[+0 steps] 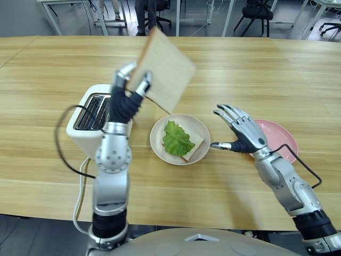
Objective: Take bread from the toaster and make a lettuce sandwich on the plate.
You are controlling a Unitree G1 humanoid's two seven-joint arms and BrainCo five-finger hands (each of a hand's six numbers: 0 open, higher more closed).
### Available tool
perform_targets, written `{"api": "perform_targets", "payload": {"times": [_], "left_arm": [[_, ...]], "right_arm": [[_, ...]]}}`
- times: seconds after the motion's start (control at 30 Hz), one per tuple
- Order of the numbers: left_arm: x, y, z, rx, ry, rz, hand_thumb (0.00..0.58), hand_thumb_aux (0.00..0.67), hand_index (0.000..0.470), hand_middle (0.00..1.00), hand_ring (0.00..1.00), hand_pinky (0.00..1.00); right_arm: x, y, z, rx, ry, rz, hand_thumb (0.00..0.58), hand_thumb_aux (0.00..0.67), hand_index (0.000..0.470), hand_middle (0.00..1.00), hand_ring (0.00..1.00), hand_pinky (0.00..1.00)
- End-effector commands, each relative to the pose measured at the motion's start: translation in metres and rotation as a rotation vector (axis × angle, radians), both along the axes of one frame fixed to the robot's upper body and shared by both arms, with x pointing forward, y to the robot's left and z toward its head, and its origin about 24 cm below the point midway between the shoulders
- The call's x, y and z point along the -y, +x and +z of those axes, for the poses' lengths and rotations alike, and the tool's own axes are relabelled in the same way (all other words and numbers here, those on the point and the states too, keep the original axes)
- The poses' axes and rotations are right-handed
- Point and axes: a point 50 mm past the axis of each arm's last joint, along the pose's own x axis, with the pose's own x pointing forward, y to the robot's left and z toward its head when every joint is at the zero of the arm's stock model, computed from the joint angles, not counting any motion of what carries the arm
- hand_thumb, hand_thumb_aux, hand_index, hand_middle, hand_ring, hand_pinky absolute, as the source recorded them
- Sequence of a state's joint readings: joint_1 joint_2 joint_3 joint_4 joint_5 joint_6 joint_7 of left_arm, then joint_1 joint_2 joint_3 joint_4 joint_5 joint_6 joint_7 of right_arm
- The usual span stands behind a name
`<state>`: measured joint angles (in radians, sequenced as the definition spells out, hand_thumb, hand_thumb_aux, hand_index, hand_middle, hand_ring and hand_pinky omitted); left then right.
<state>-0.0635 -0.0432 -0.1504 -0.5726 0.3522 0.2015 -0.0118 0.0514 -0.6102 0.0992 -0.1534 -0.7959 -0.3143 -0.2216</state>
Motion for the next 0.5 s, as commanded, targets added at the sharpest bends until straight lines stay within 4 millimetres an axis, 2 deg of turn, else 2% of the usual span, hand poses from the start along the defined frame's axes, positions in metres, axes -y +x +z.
{"api": "perform_targets", "payload": {"times": [0.03, 0.27, 0.37, 0.5], "left_arm": [[0.015, 0.009, -0.045, -0.186, -0.015, -0.076, 0.58, 0.67, 0.46, 1.0, 1.0, 1.0], [0.027, 0.019, -0.112, -0.452, -0.015, -0.163, 0.58, 0.67, 0.46, 1.0, 1.0, 1.0], [0.024, 0.023, -0.133, -0.523, -0.008, -0.161, 0.58, 0.67, 0.46, 1.0, 1.0, 1.0], [0.024, 0.026, -0.15, -0.585, 0.004, -0.167, 0.58, 0.67, 0.46, 1.0, 1.0, 1.0]], "right_arm": [[0.005, -0.01, 0.013, 0.097, -0.001, 0.04, 0.0, 0.0, 0.0, 0.0, 0.0, 0.0], [-0.012, -0.022, 0.009, 0.07, -0.073, 0.209, 0.0, 0.0, 0.0, 0.0, 0.0, 0.0], [-0.022, -0.026, -0.001, -0.005, -0.124, 0.293, 0.0, 0.0, 0.0, 0.0, 0.0, 0.0], [-0.035, -0.032, -0.017, -0.113, -0.188, 0.38, 0.0, 0.0, 0.0, 0.0, 0.0, 0.0]]}}
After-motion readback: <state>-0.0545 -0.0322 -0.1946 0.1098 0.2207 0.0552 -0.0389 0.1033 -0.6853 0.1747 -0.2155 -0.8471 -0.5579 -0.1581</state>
